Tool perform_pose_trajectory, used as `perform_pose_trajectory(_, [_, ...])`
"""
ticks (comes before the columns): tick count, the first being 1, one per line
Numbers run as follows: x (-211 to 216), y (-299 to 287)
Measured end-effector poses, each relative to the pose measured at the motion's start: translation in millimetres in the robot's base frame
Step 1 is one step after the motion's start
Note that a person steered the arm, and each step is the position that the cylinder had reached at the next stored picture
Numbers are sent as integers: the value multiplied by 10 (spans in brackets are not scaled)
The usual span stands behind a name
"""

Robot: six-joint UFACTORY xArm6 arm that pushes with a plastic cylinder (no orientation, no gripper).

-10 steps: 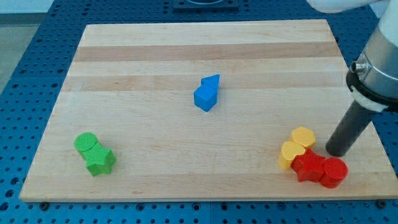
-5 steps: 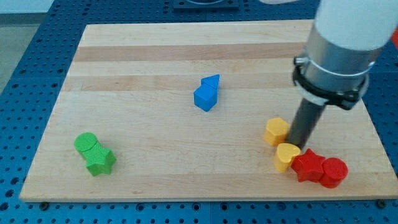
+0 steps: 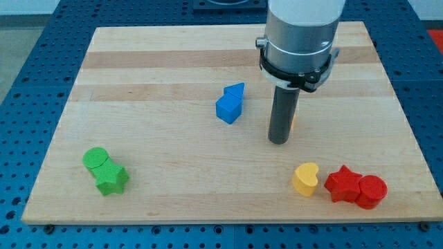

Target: Move the yellow hexagon to the center

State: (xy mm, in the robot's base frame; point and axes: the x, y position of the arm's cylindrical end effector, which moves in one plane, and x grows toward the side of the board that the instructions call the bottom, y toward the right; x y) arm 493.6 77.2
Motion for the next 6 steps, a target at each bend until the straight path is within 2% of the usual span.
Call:
perform_pose_trajectory(2, [-123, 288])
perform_pose_trajectory(4, [-293, 304])
perform_pose_trajectory(5, [-345, 602])
perform_pose_trajectory(6, [-588, 656])
